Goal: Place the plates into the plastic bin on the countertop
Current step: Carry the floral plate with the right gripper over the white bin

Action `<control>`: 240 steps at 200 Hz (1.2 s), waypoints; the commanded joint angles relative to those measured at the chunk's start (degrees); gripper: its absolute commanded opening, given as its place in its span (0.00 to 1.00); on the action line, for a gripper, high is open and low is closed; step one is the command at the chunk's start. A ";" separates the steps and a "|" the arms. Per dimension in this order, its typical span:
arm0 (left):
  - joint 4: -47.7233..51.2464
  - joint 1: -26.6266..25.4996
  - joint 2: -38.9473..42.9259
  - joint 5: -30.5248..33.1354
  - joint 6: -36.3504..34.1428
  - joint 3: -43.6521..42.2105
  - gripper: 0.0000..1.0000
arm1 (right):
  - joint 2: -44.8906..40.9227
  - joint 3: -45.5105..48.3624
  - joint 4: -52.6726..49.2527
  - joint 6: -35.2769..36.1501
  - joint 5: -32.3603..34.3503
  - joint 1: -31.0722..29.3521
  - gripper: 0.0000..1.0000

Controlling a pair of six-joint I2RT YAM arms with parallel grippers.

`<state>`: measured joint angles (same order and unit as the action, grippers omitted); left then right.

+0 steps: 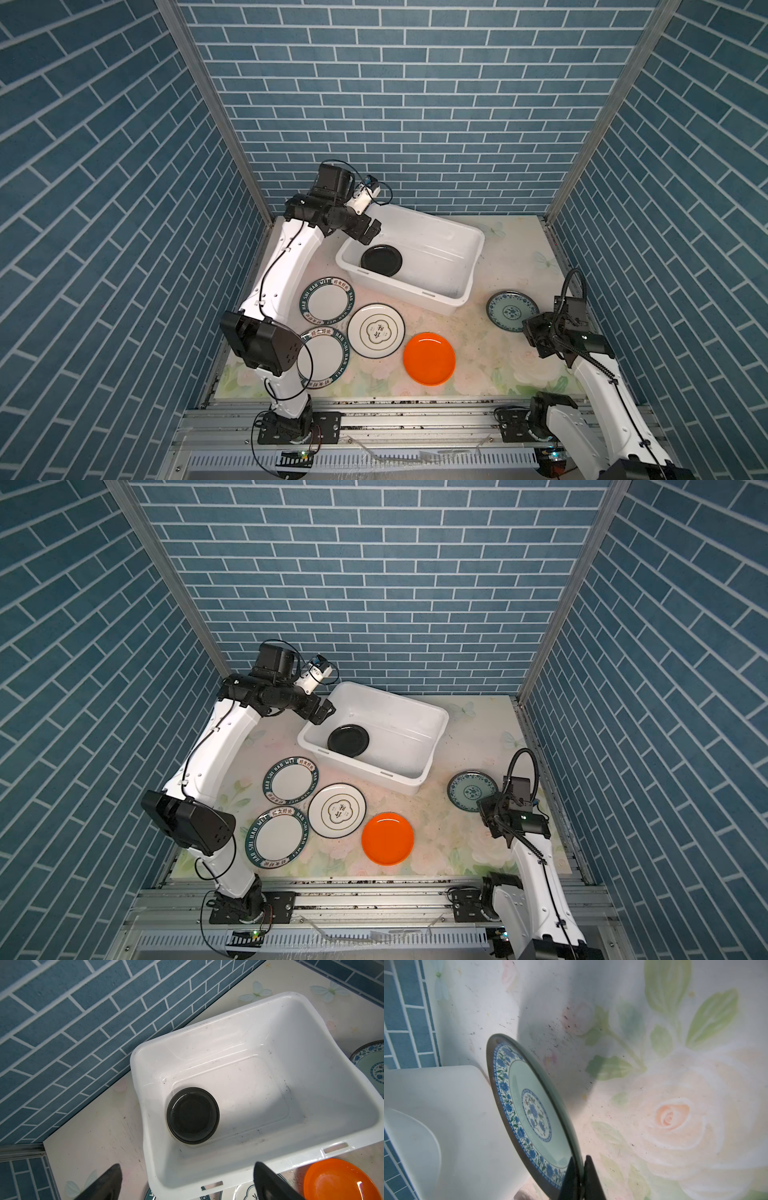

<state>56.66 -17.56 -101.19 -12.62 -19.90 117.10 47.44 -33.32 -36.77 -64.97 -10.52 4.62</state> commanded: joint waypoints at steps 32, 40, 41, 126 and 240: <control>-0.46 -0.33 -0.70 0.80 0.49 1.38 1.00 | 4.26 -10.89 -4.35 10.53 0.67 0.83 0.00; -0.58 -0.33 -0.68 0.93 0.63 1.38 1.00 | 4.90 -12.21 -4.57 11.57 0.67 0.82 0.00; -0.54 -0.35 -0.68 0.93 0.64 1.38 1.00 | 4.97 -12.34 -4.60 11.72 0.67 0.82 0.00; -0.81 -0.32 -0.19 2.90 0.70 0.86 1.00 | 9.87 -21.76 -4.19 15.77 -0.34 0.87 0.00; -0.94 -0.30 1.24 4.78 0.48 -1.53 1.00 | 19.75 -31.83 -0.50 21.58 -4.15 0.57 0.00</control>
<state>56.21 -17.56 -101.19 -8.60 -19.73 116.38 65.34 -61.54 -39.44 -46.50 -12.86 5.26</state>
